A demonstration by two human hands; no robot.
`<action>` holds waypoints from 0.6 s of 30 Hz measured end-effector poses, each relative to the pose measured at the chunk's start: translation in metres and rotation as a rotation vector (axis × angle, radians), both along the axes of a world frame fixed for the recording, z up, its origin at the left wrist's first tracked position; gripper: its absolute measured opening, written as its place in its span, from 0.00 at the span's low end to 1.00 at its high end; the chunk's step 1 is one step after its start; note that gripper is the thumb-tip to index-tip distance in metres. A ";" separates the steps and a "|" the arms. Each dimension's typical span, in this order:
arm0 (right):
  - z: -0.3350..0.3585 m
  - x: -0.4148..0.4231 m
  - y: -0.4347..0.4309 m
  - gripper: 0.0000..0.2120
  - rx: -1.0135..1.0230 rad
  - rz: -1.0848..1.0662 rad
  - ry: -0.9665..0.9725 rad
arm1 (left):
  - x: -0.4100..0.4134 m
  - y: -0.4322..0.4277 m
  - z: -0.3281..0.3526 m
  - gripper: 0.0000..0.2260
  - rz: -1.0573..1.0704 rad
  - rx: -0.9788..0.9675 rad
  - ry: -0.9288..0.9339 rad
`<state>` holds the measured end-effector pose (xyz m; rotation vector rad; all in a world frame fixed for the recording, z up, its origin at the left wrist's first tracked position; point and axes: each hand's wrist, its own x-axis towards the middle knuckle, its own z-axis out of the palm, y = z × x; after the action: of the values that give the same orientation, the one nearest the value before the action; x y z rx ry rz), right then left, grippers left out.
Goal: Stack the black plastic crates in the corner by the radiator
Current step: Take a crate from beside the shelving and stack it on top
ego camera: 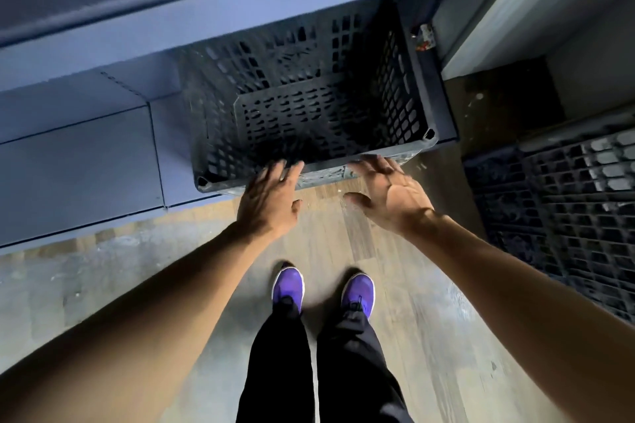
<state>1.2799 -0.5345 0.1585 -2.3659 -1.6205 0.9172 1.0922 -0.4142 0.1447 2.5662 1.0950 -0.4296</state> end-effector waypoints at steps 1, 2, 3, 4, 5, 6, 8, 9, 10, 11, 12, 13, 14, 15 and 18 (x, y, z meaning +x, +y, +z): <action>-0.003 0.002 0.005 0.30 0.007 0.013 -0.029 | 0.002 0.003 -0.008 0.33 0.004 -0.007 0.011; -0.008 0.004 0.010 0.31 0.000 0.032 -0.060 | 0.004 0.006 -0.015 0.33 0.010 -0.016 0.025; -0.014 0.008 0.014 0.32 -0.023 0.054 -0.085 | 0.006 0.009 -0.022 0.33 0.016 -0.018 0.036; -0.020 0.011 0.018 0.33 -0.056 0.074 -0.107 | 0.009 0.011 -0.028 0.32 0.020 -0.013 0.040; -0.027 0.015 0.021 0.35 -0.089 0.089 -0.127 | 0.012 0.014 -0.032 0.30 0.027 0.000 0.035; -0.033 0.016 0.022 0.35 -0.111 0.103 -0.145 | 0.013 0.017 -0.036 0.28 0.034 0.009 0.028; -0.044 0.017 0.024 0.35 -0.124 0.101 -0.193 | 0.016 0.024 -0.043 0.26 0.045 -0.022 0.015; -0.048 0.017 0.026 0.34 -0.124 0.093 -0.217 | 0.017 0.027 -0.046 0.25 0.064 -0.056 0.013; -0.051 0.017 0.029 0.32 -0.119 0.086 -0.237 | 0.017 0.030 -0.049 0.24 0.091 -0.096 0.014; -0.053 0.017 0.033 0.30 -0.106 0.083 -0.251 | 0.018 0.034 -0.050 0.23 0.114 -0.134 0.025; -0.054 0.017 0.037 0.28 -0.093 0.075 -0.256 | 0.019 0.038 -0.051 0.23 0.128 -0.165 0.047; -0.057 0.019 0.040 0.25 -0.085 0.062 -0.251 | 0.021 0.042 -0.052 0.23 0.134 -0.181 0.077; -0.059 0.021 0.044 0.23 -0.096 0.048 -0.236 | 0.023 0.045 -0.053 0.22 0.132 -0.185 0.116; -0.059 0.024 0.048 0.22 -0.130 0.031 -0.217 | 0.024 0.048 -0.054 0.21 0.120 -0.171 0.155; -0.069 0.033 0.060 0.19 -0.322 0.047 -0.200 | 0.025 0.053 -0.058 0.13 0.044 -0.111 0.226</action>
<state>1.3125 -0.4744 0.0896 -2.7222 -1.7169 1.0501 1.1170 -0.3609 0.0864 2.4359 1.1642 -0.7619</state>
